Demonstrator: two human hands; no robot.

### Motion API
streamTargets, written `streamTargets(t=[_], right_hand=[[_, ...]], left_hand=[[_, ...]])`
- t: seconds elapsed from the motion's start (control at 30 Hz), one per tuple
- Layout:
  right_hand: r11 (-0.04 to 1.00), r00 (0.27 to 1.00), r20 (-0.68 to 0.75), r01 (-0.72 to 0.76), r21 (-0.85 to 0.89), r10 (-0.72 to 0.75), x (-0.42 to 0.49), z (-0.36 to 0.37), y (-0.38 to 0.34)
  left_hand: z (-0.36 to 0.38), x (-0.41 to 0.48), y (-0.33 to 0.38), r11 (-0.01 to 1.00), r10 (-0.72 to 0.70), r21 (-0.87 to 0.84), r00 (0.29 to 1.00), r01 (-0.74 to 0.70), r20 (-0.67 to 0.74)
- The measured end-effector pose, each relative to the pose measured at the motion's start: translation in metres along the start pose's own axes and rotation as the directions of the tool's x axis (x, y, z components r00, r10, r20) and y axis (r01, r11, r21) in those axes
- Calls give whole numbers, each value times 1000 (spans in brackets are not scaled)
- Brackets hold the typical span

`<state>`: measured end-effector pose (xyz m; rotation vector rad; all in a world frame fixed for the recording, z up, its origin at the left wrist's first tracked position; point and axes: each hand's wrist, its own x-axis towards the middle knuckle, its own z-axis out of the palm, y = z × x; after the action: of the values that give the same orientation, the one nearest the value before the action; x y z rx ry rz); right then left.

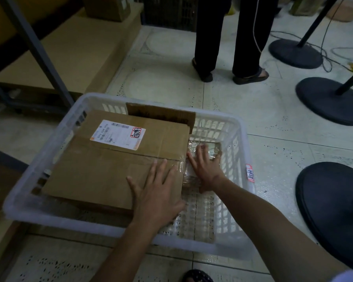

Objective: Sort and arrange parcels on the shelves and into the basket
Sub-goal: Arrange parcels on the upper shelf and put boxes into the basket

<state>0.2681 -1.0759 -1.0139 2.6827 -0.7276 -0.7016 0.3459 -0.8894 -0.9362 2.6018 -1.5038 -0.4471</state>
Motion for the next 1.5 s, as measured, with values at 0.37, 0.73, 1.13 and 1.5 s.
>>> streamTargets(t=[0.37, 0.73, 1.13, 1.5], right_hand=[[995, 992, -77, -96, 14, 97, 0, 15, -16], [998, 1000, -13, -9, 63, 10, 3, 8, -2], [1000, 998, -63, -5, 18, 7, 0, 11, 0], [998, 1000, -22, 3, 67, -1, 1, 5, 0]], left_hand=[[-5, -4, 3, 997, 37, 66, 994, -44, 98], [-6, -8, 5, 999, -4, 49, 1000, 5, -5], [-4, -11, 8, 995, 30, 92, 1000, -30, 3], [3, -2, 12, 997, 5, 79, 997, -11, 74]])
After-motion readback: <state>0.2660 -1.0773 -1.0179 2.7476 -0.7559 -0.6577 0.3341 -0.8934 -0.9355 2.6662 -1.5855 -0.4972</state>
